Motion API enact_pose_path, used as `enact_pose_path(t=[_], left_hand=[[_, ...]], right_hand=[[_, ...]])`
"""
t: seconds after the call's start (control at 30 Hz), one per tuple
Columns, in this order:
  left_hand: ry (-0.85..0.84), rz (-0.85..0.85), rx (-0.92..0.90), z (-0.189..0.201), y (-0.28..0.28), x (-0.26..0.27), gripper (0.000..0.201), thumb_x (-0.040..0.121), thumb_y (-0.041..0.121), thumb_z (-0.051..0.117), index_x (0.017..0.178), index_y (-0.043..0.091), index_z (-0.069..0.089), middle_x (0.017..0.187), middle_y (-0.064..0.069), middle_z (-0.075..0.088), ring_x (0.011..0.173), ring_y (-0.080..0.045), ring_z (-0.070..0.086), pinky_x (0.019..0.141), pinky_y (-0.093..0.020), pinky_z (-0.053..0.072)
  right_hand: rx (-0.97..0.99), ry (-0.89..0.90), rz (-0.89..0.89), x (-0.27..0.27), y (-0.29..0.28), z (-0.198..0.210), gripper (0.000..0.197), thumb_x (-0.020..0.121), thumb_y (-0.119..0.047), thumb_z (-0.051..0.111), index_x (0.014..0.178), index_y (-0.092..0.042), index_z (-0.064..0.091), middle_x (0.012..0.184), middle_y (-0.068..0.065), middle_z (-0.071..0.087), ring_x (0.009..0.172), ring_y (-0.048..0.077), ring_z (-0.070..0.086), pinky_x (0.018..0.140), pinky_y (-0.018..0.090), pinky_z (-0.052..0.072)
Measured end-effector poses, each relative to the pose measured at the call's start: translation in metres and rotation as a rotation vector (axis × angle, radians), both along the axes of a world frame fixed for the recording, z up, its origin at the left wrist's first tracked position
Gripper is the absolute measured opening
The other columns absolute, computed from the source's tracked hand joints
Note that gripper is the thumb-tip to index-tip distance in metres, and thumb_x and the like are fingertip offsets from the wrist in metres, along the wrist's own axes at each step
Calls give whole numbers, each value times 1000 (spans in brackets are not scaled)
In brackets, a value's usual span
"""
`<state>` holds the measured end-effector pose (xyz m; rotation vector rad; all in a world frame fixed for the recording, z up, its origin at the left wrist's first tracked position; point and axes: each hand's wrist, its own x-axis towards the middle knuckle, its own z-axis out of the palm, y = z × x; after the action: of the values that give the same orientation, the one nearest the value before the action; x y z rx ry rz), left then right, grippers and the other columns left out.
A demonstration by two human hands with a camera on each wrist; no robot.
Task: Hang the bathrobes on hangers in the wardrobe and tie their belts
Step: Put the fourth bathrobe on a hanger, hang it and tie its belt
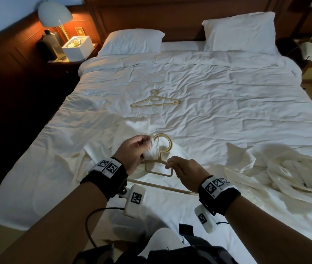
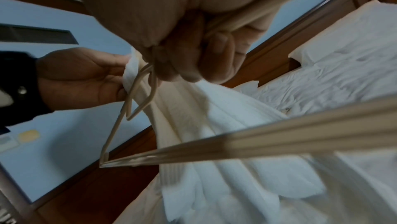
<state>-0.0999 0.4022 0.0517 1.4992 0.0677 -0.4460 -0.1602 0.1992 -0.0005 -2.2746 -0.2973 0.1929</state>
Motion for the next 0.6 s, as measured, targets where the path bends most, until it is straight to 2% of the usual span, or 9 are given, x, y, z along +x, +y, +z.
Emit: enact_pose_path(t=[0.1, 0.2, 0.3, 0.37, 0.43, 0.5, 0.53, 0.6], left_hand=[[23, 15, -92, 0, 0, 3, 18, 93, -2, 51, 108, -4, 61, 106, -23, 60, 100, -30, 58, 94, -46, 49], [34, 29, -79, 3, 1, 6, 19, 92, -2, 53, 108, -2, 62, 107, -23, 59, 99, -31, 57, 94, -47, 49], [46, 47, -58, 2, 4, 10, 21, 92, 0, 55, 111, -3, 62, 109, -26, 60, 100, -32, 58, 95, -47, 48], [52, 45, -74, 2, 3, 10, 24, 92, 3, 57, 115, -3, 62, 115, -29, 61, 102, -33, 60, 95, -49, 50], [51, 49, -93, 3, 0, 11, 24, 91, 6, 58, 114, -1, 64, 115, -26, 63, 103, -32, 62, 90, -42, 53], [26, 49, -89, 6, -4, 11, 19, 90, 9, 61, 107, 3, 68, 106, -20, 67, 101, -28, 63, 88, -36, 52], [-23, 21, -46, 7, -4, 11, 16, 90, 11, 62, 103, 7, 71, 103, -14, 69, 100, -25, 63, 90, -35, 52], [-203, -124, 177, 12, -1, 13, 13, 88, 20, 66, 98, 14, 74, 98, -3, 73, 97, -15, 67, 86, -27, 52]], right_hand=[[37, 9, 17, 3, 3, 1, 24, 103, -29, 39, 95, -25, 61, 61, -29, 52, 56, 7, 46, 62, 13, 36], [55, 27, 40, 7, 4, 6, 24, 103, -26, 40, 94, -22, 62, 58, -27, 52, 54, 6, 45, 60, 13, 36], [56, 48, 71, 9, 5, 10, 24, 103, -24, 40, 94, -20, 61, 58, -31, 53, 55, 2, 48, 60, 11, 35], [73, 51, 73, 10, 7, 8, 24, 103, -26, 40, 92, -21, 61, 56, -26, 52, 53, 5, 46, 58, 12, 34], [84, 54, 76, 9, 10, 4, 24, 103, -28, 40, 91, -23, 59, 54, -21, 50, 50, 8, 42, 56, 14, 34], [87, 44, 87, 9, 13, 2, 24, 103, -28, 40, 91, -21, 60, 52, -21, 49, 48, 8, 42, 54, 14, 34], [71, 32, 99, 9, 15, 2, 24, 102, -27, 40, 91, -21, 60, 53, -22, 50, 48, 8, 43, 54, 13, 34], [11, 17, 144, 9, 17, 2, 23, 101, -29, 41, 90, -25, 60, 55, -21, 52, 49, 7, 46, 56, 15, 35]])
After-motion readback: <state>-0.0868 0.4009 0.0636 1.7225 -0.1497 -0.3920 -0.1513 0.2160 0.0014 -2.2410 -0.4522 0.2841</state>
